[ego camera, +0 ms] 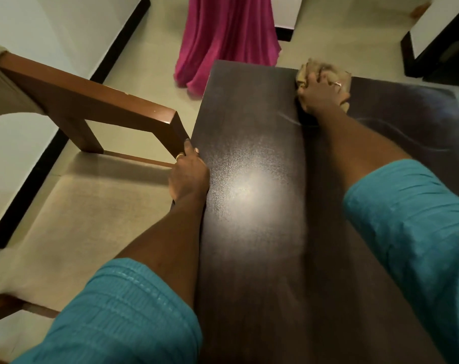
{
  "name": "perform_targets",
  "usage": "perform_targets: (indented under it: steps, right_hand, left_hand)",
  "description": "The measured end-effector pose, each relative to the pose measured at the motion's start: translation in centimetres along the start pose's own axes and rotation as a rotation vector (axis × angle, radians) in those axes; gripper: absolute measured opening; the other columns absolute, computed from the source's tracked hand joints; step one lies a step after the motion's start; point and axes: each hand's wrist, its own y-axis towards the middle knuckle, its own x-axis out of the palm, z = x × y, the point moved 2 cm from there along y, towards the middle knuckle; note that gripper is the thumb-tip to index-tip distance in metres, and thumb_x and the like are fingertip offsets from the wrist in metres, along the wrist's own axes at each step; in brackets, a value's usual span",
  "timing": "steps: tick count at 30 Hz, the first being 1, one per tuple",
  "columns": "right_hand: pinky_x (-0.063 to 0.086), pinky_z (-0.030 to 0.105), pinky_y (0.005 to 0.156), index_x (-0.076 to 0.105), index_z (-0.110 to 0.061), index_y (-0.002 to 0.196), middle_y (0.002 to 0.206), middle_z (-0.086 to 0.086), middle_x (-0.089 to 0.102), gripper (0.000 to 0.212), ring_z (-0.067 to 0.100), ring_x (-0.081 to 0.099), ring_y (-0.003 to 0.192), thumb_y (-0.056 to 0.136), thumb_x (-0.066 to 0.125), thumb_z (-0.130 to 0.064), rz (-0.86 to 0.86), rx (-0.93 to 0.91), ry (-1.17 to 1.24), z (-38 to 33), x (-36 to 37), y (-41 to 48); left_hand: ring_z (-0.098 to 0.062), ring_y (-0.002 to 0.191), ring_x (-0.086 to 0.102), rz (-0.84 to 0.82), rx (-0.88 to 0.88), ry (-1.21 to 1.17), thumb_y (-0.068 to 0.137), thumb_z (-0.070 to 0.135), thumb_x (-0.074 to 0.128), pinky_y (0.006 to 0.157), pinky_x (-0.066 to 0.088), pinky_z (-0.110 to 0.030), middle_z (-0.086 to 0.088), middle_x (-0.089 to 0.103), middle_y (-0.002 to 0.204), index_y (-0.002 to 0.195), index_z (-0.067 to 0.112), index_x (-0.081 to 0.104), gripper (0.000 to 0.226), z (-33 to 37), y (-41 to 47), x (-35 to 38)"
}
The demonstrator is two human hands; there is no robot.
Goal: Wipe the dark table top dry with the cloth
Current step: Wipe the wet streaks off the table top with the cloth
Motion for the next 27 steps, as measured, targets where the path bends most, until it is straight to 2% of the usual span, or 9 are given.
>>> perform_targets:
  steps: [5,8,11,13,14,16,18,24,27]
  right_hand:
    - [0.017,0.061,0.110,0.012,-0.021,0.151,0.148,0.018,0.035,0.059,0.043,0.036,0.132,0.096,0.034,-0.023,0.004,-0.023,0.054,-1.2,0.9,-0.5]
    - [0.027,0.059,0.107,0.022,-0.013,0.148,0.141,0.020,0.044,0.055,0.039,0.045,0.125,0.095,0.036,-0.017,-0.077,-0.192,0.002,-5.4,2.3,-3.5]
    - [0.020,0.058,0.111,0.015,-0.018,0.151,0.150,0.014,0.034,0.057,0.037,0.039,0.132,0.097,0.035,-0.024,-0.117,-0.411,-0.026,-9.9,3.8,-9.9]
    - [0.009,0.064,0.111,0.017,-0.023,0.150,0.157,0.005,0.021,0.054,0.039,0.023,0.140,0.099,0.033,-0.030,-0.143,-0.500,-0.093,-11.0,4.7,-14.1]
    - [0.009,0.067,0.108,0.020,-0.027,0.149,0.159,-0.001,0.016,0.052,0.041,0.014,0.143,0.099,0.032,-0.033,-0.137,-0.497,-0.091,-10.7,4.7,-15.3]
    - [0.011,0.069,0.105,0.023,-0.032,0.146,0.159,-0.008,0.011,0.049,0.042,0.005,0.144,0.098,0.032,-0.037,-0.151,-0.434,-0.038,-8.7,5.0,-15.5]
    - [0.012,0.068,0.106,0.025,-0.032,0.144,0.159,-0.008,0.012,0.048,0.041,0.008,0.144,0.097,0.032,-0.036,-0.154,-0.361,0.003,-5.6,4.5,-14.6]
    - [0.008,0.071,0.104,0.020,-0.032,0.146,0.159,-0.005,0.013,0.050,0.041,0.010,0.144,0.097,0.033,-0.029,-0.069,-0.046,0.079,5.5,1.0,-12.1]
    - [0.006,0.071,0.105,0.022,-0.032,0.145,0.159,-0.004,0.013,0.049,0.041,0.011,0.143,0.097,0.032,-0.027,-0.037,0.100,0.133,10.7,0.1,-11.5]
  left_hand:
    - [-0.043,0.108,0.058,-0.007,-0.006,-0.006,0.100,0.022,0.027,0.088,0.047,-0.049,-0.024,0.056,0.123,0.144,0.012,0.025,0.045,0.1,0.0,0.0]
    - [-0.043,0.108,0.059,-0.021,0.001,-0.009,0.099,0.022,0.030,0.088,0.048,-0.050,-0.024,0.057,0.124,0.143,0.012,0.025,0.045,0.1,-0.2,-0.1]
    - [-0.045,0.111,0.055,-0.054,-0.017,-0.048,0.098,0.020,0.030,0.090,0.045,-0.052,-0.026,0.054,0.125,0.143,0.010,0.025,0.046,0.0,-0.3,-0.3]
    - [-0.044,0.113,0.053,-0.039,0.000,-0.068,0.098,0.020,0.031,0.092,0.043,-0.052,-0.026,0.053,0.127,0.142,0.007,0.028,0.046,0.0,-0.9,-0.7]
    - [-0.042,0.115,0.051,-0.010,0.031,-0.058,0.098,0.020,0.032,0.093,0.042,-0.052,-0.024,0.052,0.129,0.140,0.005,0.031,0.045,0.0,-1.1,-0.9]
    - [-0.038,0.121,0.046,0.063,0.104,0.022,0.098,0.019,0.032,0.097,0.038,-0.050,-0.020,0.047,0.136,0.136,0.004,0.038,0.042,-0.1,-1.8,-1.3]
    - [-0.036,0.124,0.043,0.099,0.158,0.103,0.098,0.020,0.032,0.101,0.035,-0.050,-0.016,0.045,0.140,0.133,0.005,0.043,0.040,-0.1,-2.5,-1.5]
    - [-0.030,0.126,0.043,0.034,0.256,0.173,0.097,0.023,0.035,0.109,0.028,-0.047,-0.012,0.049,0.135,0.133,0.011,0.044,0.039,3.1,-7.2,0.6]
    - [-0.026,0.129,0.041,-0.002,0.338,0.176,0.098,0.025,0.031,0.115,0.018,-0.048,-0.008,0.048,0.138,0.133,0.014,0.042,0.039,6.0,-9.4,2.2]
